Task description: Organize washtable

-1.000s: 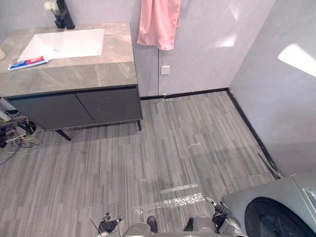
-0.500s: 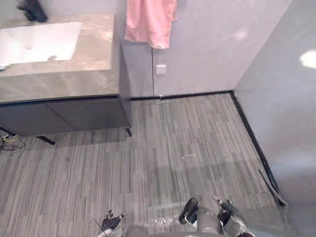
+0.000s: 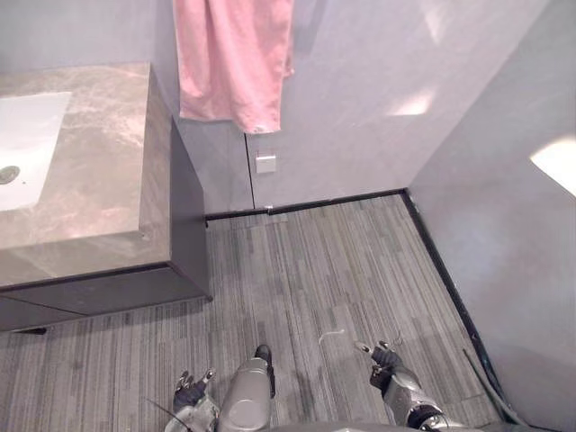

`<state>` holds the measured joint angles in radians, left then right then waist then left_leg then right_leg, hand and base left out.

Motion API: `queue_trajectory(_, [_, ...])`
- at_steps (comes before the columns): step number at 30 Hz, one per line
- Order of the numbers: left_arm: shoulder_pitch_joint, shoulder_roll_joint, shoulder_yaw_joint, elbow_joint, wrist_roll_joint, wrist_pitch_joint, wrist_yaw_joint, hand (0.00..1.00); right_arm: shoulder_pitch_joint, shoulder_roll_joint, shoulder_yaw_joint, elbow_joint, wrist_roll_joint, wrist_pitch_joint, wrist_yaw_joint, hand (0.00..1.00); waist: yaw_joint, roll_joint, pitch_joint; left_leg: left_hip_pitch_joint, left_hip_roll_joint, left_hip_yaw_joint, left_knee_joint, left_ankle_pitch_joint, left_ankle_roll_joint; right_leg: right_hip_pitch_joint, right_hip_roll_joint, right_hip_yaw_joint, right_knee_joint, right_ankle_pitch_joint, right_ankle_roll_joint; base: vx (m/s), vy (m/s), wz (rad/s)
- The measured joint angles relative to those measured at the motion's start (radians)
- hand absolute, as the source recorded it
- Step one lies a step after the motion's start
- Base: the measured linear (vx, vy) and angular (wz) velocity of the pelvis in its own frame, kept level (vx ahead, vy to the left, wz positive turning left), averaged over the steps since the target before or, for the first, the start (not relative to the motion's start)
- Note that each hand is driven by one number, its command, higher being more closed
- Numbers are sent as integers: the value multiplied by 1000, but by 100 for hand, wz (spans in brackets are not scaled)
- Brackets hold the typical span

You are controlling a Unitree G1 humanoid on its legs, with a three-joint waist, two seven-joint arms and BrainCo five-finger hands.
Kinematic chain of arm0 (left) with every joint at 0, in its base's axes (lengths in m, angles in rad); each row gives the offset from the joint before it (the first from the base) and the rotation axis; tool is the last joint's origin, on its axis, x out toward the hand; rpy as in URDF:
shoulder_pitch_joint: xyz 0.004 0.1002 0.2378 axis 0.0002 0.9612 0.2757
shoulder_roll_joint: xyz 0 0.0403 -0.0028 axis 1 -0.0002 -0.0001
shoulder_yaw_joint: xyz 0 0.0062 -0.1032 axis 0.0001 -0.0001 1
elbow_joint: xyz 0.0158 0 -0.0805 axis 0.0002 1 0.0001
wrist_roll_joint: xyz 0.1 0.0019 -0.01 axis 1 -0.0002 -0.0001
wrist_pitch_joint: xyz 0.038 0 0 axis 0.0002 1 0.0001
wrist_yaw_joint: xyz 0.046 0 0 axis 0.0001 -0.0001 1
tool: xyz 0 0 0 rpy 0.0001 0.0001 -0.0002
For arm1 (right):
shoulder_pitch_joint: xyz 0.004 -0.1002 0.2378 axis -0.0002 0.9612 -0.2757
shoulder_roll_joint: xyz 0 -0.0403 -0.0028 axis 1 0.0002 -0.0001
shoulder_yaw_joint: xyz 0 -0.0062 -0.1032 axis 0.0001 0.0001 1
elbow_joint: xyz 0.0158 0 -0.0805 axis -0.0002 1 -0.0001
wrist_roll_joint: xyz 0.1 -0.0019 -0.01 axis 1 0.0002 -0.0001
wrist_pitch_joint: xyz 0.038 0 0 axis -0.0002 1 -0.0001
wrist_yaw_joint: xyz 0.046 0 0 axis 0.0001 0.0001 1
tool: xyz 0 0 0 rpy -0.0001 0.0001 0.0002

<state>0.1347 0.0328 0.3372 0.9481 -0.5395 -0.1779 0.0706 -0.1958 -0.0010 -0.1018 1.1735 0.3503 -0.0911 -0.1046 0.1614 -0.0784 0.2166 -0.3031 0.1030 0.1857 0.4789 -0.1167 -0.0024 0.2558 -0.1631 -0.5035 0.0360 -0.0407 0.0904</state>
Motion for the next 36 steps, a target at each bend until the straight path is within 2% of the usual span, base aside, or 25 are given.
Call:
queue_trajectory(2, [8,-10,65,21,0,0,-4,0,-7,10,-9,-14,0,-9,0,0,40,9,19,-29,-4,0,150,-23,-16,31,-37,42,45,50,9,251,148,-67])
queue_trajectory(3, [44,-25,69,40,0,1,-4,0,22,-4,-22,-16,-5,-15,1,0,44,41,-22,27,-21,-65,-6,-32,11,13,-42,61,110,46,13,184,227,-65])
queue_trajectory(4, [58,-26,65,45,0,2,-5,0,32,-6,-27,-15,-8,-16,2,0,42,54,-32,56,-31,-71,-20,-89,34,-4,-61,73,178,27,37,177,214,-8])
queue_trajectory(5, [62,-16,58,61,2,5,-4,0,43,-1,-59,-9,-8,-17,4,0,24,37,-34,98,-74,-72,-48,-112,39,-55,-140,103,356,15,52,223,174,33])
queue_trajectory(6, [64,-12,57,76,2,7,-6,0,68,-2,-89,-9,-7,-10,3,0,13,30,-31,140,-95,-74,-70,-114,50,-130,-195,139,555,70,-25,260,127,45])
queue_trajectory(8, [73,-6,58,83,4,14,-6,0,97,1,-95,-7,-7,-7,2,0,7,20,-23,206,-109,-77,-100,-111,82,-212,-253,138,804,111,-106,318,148,33])
queue_trajectory(10, [87,15,67,81,13,16,-6,0,125,5,-101,14,-8,-3,3,0,-17,19,-19,324,-104,-111,-186,-104,93,-249,-276,14,969,40,-103,376,112,43])
queue_trajectory(12, [80,20,70,76,14,16,-7,0,134,4,-123,12,-8,1,3,0,-24,9,-27,373,-92,-131,-237,-99,92,-263,-274,-102,940,-17,-84,278,-26,36])
queue_trajectory(13, [77,17,71,62,15,16,-11,0,132,4,-134,12,-8,1,3,0,-31,5,-29,393,-83,-147,-252,-99,92,-266,-265,-175,863,-55,-71,250,-86,36])
queue_trajectory(14, [77,14,71,55,23,16,-15,0,131,4,-137,11,-7,1,3,0,-34,6,-29,408,-75,-156,-258,-99,92,-274,-250,-194,805,-74,-63,329,-149,29])
queue_trajectory(15, [77,9,68,40,33,15,-23,0,125,5,-136,11,-7,2,5,0,-37,9,-27,411,-53,-166,-260,-99,91,-291,-204,-204,660,-101,-39,304,-162,23])
queue_trajectory(16, [70,8,68,33,36,15,-24,0,120,5,-136,10,-7,1,6,0,-37,15,-24,405,-25,-185,-252,-101,85,-302,-145,-207,481,-95,-39,289,-167,23])
queue_trajectory(17, [68,9,67,30,36,14,-24,0,118,5,-136,10,-7,1,5,0,-36,16,-24,401,-11,-190,-251,-102,69,-312,-117,-200,395,-83,-40,208,-152,25])
queue_trajectory(18, [67,10,67,26,37,13,-24,0,114,6,-138,7,-7,2,3,0,-36,16,-24,399,14,-203,-251,-112,50,-333,-75,-174,247,-27,-36,174,-136,20])
queue_trajectory(19, [68,9,67,25,36,13,-24,0,116,7,-139,-2,-7,2,1,0,-35,16,-24,401,25,-208,-250,-123,32,-343,-62,-166,192,16,-27,236,-197,23])
queue_trajectory(20, [72,10,70,25,37,13,-22,0,116,23,-157,-23,-7,1,-1,0,-33,1,-24,409,38,-214,-244,-152,-13,-364,-47,-140,113,131,-25,255,-247,18])
queue_trajectory(21, [75,13,72,24,40,13,-22,0,117,33,-159,-29,-7,1,-1,0,-33,-12,-23,415,37,-217,-238,-165,-29,-370,-49,-122,97,189,-34,301,-382,32])
queue_trajectory(22, [84,15,78,16,44,14,-22,0,128,51,-159,-43,-7,1,-1,0,-33,-32,-20,429,40,-246,-219,-218,-62,-356,-52,-100,111,211,-46,244,-363,24])
queue_trajectory(23, [81,10,85,15,46,14,-23,0,128,51,-159,-43,-7,2,-1,0,-29,-24,-20,432,55,-255,-210,-231,-72,-346,-37,-92,115,165,-42,215,-386,25])
queue_trajectory(24, [77,-21,83,9,51,13,-25,0,121,44,-159,-49,-7,1,-1,0,-34,-1,-28,429,91,-275,-211,-240,-86,-350,-6,-101,137,129,-43,158,-265,14])
queue_trajectory(26, [69,-51,63,5,63,14,-26,0,115,31,-157,-63,-8,-2,0,0,-43,24,-20,432,112,-321,-241,-238,-88,-357,8,-118,174,72,-50,165,-292,30])
queue_trajectory(28, [61,-48,47,3,68,13,-26,0,126,11,-157,-60,-8,-1,1,0,-42,48,-21,434,132,-377,-259,-212,-112,-368,3,-152,255,-18,-49,157,-252,50])
queue_trajectory(32, [66,-29,45,-45,52,12,-23,0,145,16,-127,-58,-10,-1,2,0,-43,27,-42,358,122,-465,-171,-150,-147,-346,-5,-203,270,-60,-62,176,-178,49])
queue_trajectory(35, [62,-29,16,-113,24,7,-22,0,122,1,-75,-58,-32,-2,2,0,-39,16,-42,264,82,-491,4,-83,-259,-300,-12,-194,220,-58,-68,169,-100,50])
queue_trajectory(36, [63,-33,10,-130,19,5,-22,0,114,-6,-63,-57,-40,-2,2,0,-35,-9,-30,217,57,-490,100,-89,-264,-268,-30,-192,194,-49,-64,132,-29,33])
